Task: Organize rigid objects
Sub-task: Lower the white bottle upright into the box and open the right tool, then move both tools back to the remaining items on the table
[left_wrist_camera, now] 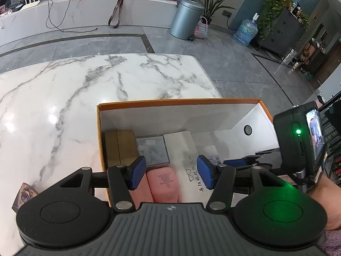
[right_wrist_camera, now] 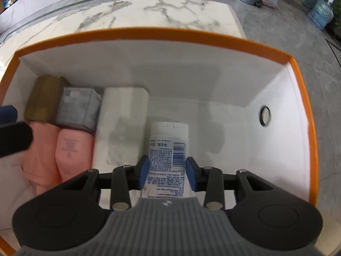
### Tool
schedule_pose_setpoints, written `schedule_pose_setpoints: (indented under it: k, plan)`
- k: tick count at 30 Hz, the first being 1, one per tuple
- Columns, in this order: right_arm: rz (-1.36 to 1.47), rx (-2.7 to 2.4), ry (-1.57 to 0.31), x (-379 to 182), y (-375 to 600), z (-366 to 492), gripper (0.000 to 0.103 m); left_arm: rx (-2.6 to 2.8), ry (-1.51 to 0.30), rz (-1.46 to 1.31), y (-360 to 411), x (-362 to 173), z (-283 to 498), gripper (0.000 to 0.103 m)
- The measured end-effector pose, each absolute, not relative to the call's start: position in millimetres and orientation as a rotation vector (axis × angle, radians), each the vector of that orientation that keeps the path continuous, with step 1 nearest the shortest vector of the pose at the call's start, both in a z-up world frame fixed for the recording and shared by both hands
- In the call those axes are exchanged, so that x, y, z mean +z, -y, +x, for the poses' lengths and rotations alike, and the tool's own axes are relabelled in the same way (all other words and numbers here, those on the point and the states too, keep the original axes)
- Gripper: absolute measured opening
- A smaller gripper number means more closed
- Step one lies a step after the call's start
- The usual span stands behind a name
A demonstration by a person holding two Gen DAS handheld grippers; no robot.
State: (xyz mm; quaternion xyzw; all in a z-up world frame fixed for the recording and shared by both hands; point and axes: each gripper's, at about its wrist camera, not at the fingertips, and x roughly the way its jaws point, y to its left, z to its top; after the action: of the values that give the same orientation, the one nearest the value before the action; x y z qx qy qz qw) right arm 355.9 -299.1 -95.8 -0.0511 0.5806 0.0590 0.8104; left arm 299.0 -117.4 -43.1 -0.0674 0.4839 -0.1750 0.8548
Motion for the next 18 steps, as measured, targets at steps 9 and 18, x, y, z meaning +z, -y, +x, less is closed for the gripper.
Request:
schedule_pose_setpoints:
  k: [9, 18]
  plan:
    - [-0.172, 0.09, -1.135, -73.3, 289.8, 344.1, 0.038, -0.381, -1.008, -0.138, 109.3, -37.4, 286.7, 0.065]
    - [-0.103, 0.198, -0.953, -15.7, 261.1, 294.2, 0.038, -0.37, -0.954, -0.15, 78.0, -8.2, 257.5, 0.065]
